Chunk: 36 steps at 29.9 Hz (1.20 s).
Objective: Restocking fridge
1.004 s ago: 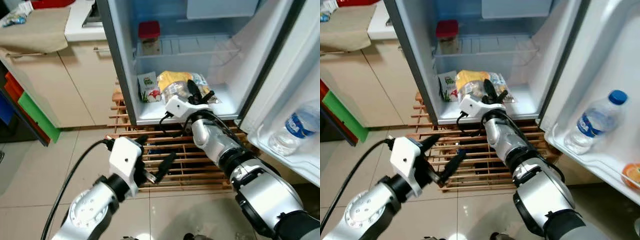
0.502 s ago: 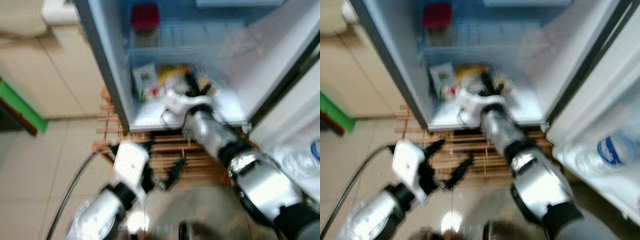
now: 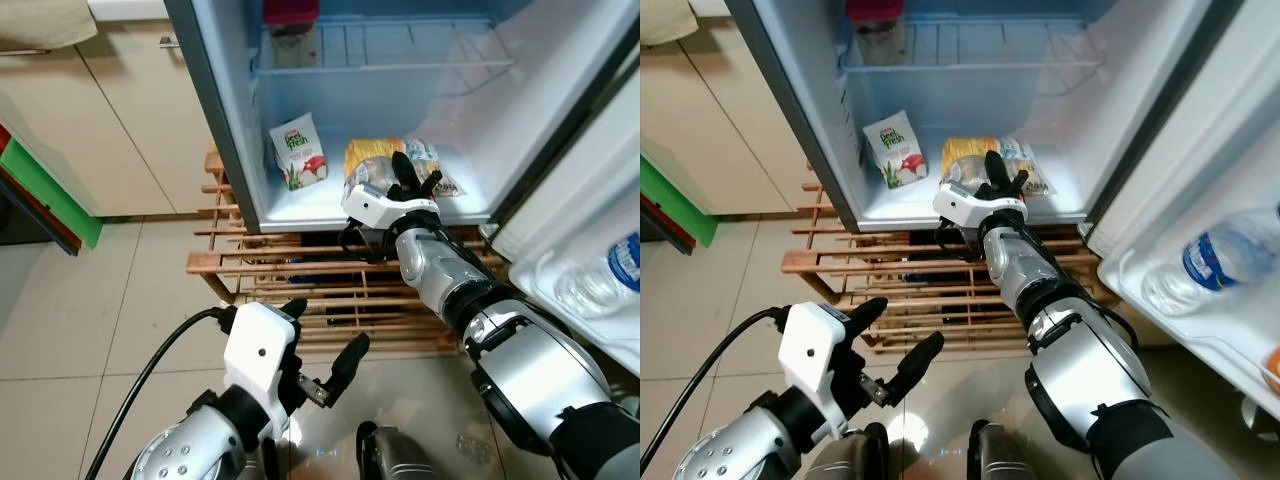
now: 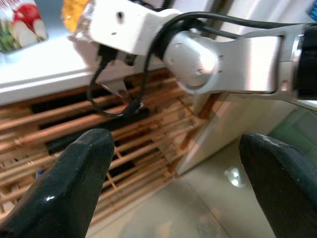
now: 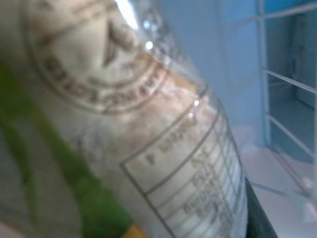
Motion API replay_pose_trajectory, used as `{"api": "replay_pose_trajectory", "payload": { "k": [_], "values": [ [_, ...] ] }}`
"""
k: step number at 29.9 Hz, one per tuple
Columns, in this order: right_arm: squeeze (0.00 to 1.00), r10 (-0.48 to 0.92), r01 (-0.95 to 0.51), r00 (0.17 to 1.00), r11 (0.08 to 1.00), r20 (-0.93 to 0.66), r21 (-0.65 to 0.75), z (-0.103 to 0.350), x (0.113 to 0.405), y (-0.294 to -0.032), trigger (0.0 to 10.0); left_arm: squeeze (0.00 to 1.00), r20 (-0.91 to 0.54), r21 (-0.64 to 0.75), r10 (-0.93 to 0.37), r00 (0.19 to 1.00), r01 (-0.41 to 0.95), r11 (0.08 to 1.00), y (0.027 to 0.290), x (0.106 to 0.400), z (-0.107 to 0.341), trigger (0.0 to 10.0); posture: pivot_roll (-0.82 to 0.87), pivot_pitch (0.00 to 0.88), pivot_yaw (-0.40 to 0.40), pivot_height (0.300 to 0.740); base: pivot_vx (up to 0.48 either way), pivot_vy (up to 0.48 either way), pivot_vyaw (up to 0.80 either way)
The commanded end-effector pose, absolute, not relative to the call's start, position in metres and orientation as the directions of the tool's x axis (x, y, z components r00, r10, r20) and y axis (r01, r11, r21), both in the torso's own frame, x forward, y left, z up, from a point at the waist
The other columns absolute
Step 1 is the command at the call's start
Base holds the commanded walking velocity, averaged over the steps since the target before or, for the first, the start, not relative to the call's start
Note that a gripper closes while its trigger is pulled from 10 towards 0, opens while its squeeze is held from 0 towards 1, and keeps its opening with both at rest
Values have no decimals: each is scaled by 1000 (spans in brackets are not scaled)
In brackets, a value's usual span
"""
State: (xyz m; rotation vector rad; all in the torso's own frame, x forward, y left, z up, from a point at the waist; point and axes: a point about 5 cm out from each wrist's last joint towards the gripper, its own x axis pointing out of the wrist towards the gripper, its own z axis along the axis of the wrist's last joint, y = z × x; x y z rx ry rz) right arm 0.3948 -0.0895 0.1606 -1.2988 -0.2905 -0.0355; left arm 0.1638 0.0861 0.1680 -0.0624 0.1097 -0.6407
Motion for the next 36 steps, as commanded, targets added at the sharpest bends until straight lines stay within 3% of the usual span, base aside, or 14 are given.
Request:
{"api": "replay_pose_trajectory", "payload": {
  "k": [1,11,12,13,14,18,25,28,30,32,36],
  "values": [
    [0,145,185,963,260,228,-948,166,397,-86,0,0,-102,-99,-597,795,589,802,87,157,169,10000,152,332,21,740,0,0,0],
    [0,150,167,965,279,215,-946,171,399,-81,0,0,-130,-123,-576,807,563,817,87,145,169,10000,173,351,9,740,0,0,0],
    [0,147,154,967,304,206,-940,172,399,-80,7255,0,-133,-128,-573,808,560,819,87,144,169,10000,173,355,7,740,0,0,0],
    [0,146,146,969,321,201,-936,172,399,-79,7255,0,-135,-130,-573,809,558,819,86,143,169,10000,173,355,7,740,0,0,0],
    [1000,137,142,970,347,200,-927,172,399,-78,10000,0,-137,-133,-572,809,557,820,86,142,169,10000,174,355,3,740,0,0,0],
    [1000,126,136,971,402,201,-906,177,400,-75,10000,0,-140,-136,-566,813,550,824,86,141,169,10000,176,359,-4,740,0,0,0],
    [1000,110,152,970,419,217,-895,196,407,-78,10000,0,-144,-143,-554,820,537,832,84,141,169,10000,176,359,-7,740,0,0,0],
    [1000,72,123,980,518,186,-847,202,411,-83,10000,0,-146,-148,-552,821,534,832,83,140,168,10000,170,356,-19,740,0,0,0],
    [1000,36,62,993,638,110,-768,199,412,-86,10000,0,-147,-152,-552,821,532,833,83,141,167,10000,164,355,-21,740,0,0,0],
    [1000,36,-48,999,782,-31,-622,188,411,-86,10000,0,-147,-153,-553,820,533,832,82,142,166,10000,159,351,-22,740,0,0,0],
    [1000,105,-168,978,907,-178,-387,177,409,-79,10000,0,-146,-158,-556,818,536,829,81,144,166,10000,149,349,-21,740,0,0,0]
  ]
}}
